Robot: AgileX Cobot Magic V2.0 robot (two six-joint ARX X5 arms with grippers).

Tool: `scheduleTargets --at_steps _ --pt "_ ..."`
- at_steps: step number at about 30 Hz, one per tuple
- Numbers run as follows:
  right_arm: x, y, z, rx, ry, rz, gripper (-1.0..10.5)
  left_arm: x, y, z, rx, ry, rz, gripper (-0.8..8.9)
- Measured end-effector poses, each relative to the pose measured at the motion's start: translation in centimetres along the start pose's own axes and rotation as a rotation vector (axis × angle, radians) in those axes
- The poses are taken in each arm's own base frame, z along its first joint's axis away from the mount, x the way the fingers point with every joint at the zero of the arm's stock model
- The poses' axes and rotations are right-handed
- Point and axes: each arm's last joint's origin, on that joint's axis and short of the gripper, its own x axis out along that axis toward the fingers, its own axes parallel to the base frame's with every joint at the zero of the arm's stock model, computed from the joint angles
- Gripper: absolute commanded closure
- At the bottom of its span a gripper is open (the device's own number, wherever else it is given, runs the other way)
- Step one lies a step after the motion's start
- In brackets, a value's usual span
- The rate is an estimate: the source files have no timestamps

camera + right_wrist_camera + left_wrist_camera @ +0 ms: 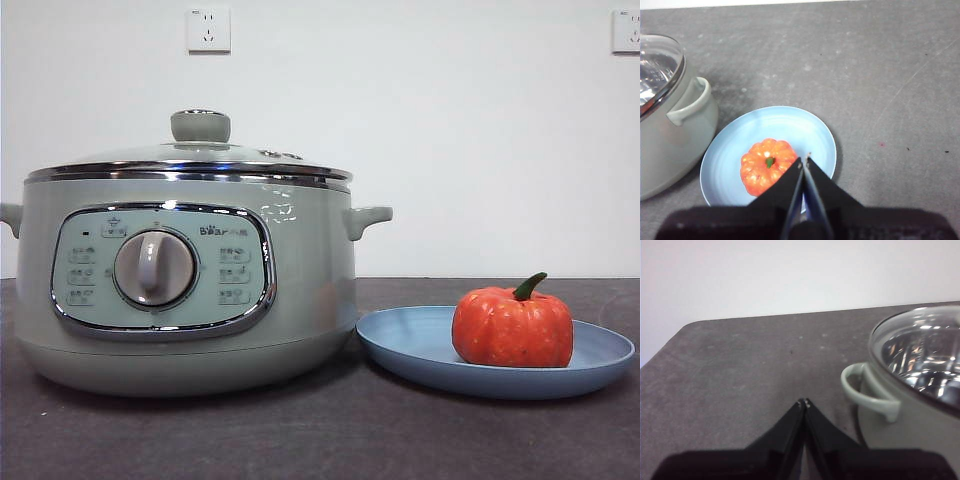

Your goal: Take the pumpkin out from the steamer,put the pumpkin in the blue plate,close the lid

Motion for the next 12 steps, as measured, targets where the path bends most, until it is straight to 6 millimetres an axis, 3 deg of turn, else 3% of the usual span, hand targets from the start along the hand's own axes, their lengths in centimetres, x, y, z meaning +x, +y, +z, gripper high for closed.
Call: scheduleTargets --at_steps 5,12 --pt "0.0 0.0 -0.2 -0.003 0.018 -0.004 9.5 1.2 0.0 -3.9 -0.013 0.049 0.012 8.17" --pt "0.0 -0.1 -0.2 -0.004 0.024 -0.005 9.5 1.2 0.0 -3.9 -0.057 0.050 0.013 8.17"
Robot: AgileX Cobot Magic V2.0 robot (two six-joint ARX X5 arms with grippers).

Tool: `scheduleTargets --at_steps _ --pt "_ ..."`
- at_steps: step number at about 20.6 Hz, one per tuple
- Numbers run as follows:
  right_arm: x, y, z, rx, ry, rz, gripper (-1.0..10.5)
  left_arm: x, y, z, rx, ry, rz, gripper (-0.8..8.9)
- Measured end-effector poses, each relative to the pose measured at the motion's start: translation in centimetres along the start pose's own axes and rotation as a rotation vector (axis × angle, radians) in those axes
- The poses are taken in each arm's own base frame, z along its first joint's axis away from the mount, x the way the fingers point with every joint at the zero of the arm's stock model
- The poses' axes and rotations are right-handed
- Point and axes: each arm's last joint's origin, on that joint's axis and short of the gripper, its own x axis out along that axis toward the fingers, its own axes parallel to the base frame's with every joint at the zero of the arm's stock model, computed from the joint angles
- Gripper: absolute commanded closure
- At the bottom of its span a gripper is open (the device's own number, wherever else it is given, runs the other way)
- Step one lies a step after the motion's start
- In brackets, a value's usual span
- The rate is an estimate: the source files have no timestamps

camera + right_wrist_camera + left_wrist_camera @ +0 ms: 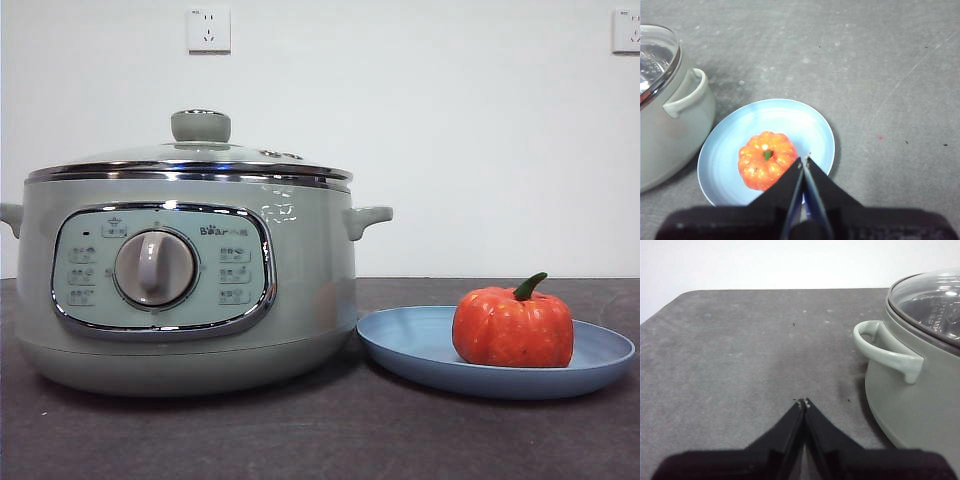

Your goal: Take the pumpkin out from the steamer,put the pumpkin in the blue plate,close the lid

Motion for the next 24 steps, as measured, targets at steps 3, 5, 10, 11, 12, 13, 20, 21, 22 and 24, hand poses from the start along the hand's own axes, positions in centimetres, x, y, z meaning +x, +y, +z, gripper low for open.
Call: scheduleTargets --at_steps 3,5,10,11,12,13,20,21,22,24 --pt "0.0 0.0 0.0 0.000 0.001 0.000 9.5 0.0 0.0 0.0 0.000 0.000 0.000 8.17" --pt "0.0 0.0 0.0 0.000 0.001 0.000 9.5 0.0 0.0 0.0 0.000 0.000 0.000 8.17" --pt "0.0 0.0 0.0 0.000 -0.005 -0.017 9.5 0.0 0.0 0.0 0.000 0.000 0.000 8.17" --pt "0.0 -0.1 0.0 -0.003 -0.009 -0.034 9.5 0.0 0.0 0.0 0.000 0.000 0.000 8.17" --pt "0.0 -0.1 0.1 -0.014 -0.016 -0.051 9.5 0.0 0.0 0.0 0.000 0.000 0.000 8.17" --pt "-0.1 -0.1 0.3 -0.019 -0.041 -0.046 9.5 0.0 0.0 0.0 0.000 0.000 0.000 8.17" --pt "2.5 -1.7 -4.5 -0.088 -0.274 0.170 9.5 0.0 0.0 0.0 0.000 0.000 0.001 8.17" --pt "3.0 -2.0 -5.6 -0.086 -0.269 0.171 9.5 0.0 0.0 0.0 0.000 0.000 0.001 8.17" --pt "3.4 -2.3 -6.4 -0.083 -0.263 0.161 9.5 0.0 0.0 0.0 0.000 0.000 0.001 8.17" --pt "3.9 -2.7 -7.4 -0.073 -0.255 0.128 9.5 0.0 0.0 0.0 0.000 0.000 0.001 8.17"
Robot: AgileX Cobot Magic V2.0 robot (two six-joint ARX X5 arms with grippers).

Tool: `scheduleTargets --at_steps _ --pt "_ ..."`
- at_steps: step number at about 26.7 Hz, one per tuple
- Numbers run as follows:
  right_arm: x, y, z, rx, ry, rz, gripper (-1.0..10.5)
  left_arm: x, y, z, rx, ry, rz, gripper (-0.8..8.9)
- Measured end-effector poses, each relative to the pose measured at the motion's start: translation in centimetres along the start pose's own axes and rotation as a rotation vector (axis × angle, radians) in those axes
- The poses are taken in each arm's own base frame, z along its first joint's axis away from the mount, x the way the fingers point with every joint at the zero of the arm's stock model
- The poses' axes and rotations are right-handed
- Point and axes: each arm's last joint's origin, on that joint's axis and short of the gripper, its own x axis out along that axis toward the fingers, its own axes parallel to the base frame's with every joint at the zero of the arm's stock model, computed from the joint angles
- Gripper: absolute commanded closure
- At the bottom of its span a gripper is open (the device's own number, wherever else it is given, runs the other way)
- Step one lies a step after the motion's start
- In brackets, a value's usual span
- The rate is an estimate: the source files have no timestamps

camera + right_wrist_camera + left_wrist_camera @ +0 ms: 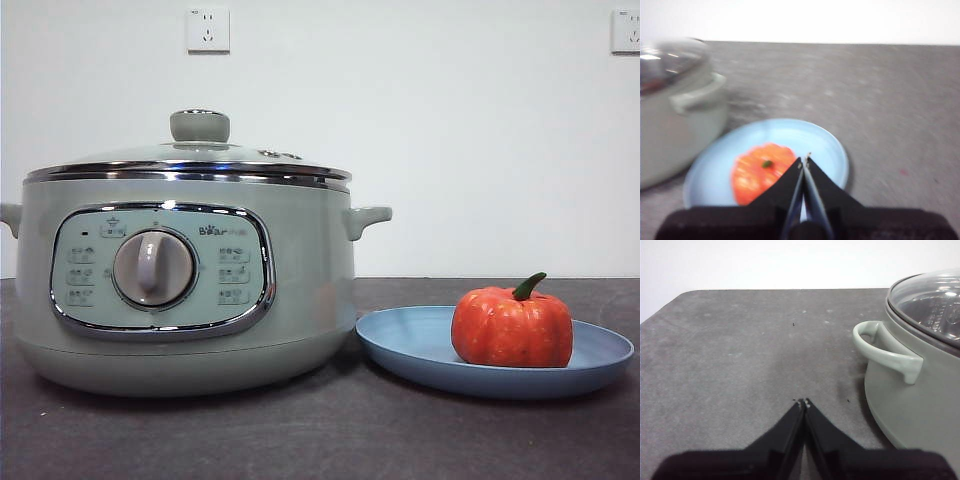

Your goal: Take the pumpkin out from the steamer,put the pumpkin in the blue plate,close the lid

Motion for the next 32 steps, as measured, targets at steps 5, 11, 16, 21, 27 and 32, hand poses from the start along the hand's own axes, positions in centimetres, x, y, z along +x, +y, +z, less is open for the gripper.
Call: scheduleTargets --at_steps 5,11,16,21,27,32 --pt "0.4 -0.4 -1.9 0.001 0.005 -0.029 9.5 0.0 0.0 0.0 0.000 0.000 0.000 8.17" --pt "0.4 -0.4 -1.9 -0.005 -0.012 -0.027 9.5 0.0 0.0 0.0 0.000 0.000 0.000 8.17" --pt "0.4 -0.4 -1.9 -0.005 -0.012 -0.027 9.5 0.0 0.0 0.0 0.000 0.000 0.000 8.17" --pt "0.4 -0.4 -1.9 -0.005 -0.012 -0.027 9.5 0.0 0.0 0.0 0.000 0.000 0.000 8.17" --pt "0.4 -0.4 -1.9 -0.005 -0.012 -0.027 9.5 0.0 0.0 0.0 0.000 0.000 0.000 8.17" --pt "0.4 -0.4 -1.9 -0.005 -0.012 -0.027 9.5 0.0 0.0 0.0 0.000 0.000 0.000 8.17"
